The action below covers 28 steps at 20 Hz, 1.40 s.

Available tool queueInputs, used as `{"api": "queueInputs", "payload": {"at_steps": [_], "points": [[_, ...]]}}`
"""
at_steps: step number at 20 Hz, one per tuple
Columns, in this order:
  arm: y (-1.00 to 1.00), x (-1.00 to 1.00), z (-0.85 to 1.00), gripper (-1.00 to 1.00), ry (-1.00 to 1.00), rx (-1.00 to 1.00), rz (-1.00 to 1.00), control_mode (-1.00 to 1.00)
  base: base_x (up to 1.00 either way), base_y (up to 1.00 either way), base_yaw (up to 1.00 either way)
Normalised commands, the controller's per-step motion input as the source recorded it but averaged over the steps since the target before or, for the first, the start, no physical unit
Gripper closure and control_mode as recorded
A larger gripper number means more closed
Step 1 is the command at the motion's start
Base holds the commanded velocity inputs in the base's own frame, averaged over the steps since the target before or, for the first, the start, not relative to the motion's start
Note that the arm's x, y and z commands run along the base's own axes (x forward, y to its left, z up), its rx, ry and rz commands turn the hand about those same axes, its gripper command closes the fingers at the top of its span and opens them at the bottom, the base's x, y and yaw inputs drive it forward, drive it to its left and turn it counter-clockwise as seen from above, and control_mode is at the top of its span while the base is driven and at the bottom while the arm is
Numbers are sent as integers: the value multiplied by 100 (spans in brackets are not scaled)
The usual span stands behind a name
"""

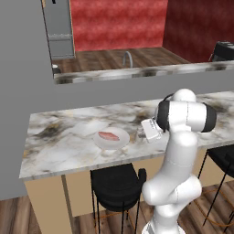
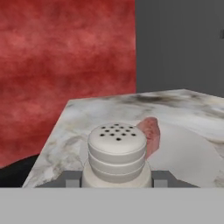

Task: Retrieve the shaker from the cabinet and place it next the steak on a plate on the dining table.

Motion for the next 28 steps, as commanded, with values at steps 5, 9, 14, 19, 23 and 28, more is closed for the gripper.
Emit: {"api": "queueInputs", "payload": {"at_steps": [5, 9, 14, 19, 23, 28], "points": [[0, 20, -13, 100, -3, 0, 0, -100, 0, 0, 0], [3, 26, -12, 100, -4, 0, 0, -100, 0, 0, 0], [11, 31, -10, 100, -5, 0, 0, -100, 0, 0, 0], [9, 32, -12, 100, -2, 0, 0, -100, 0, 0, 0], [3, 32, -9, 100, -3, 0, 0, -100, 0, 0, 0], [-1, 15, -14, 100, -5, 0, 0, -100, 0, 0, 0]]}}
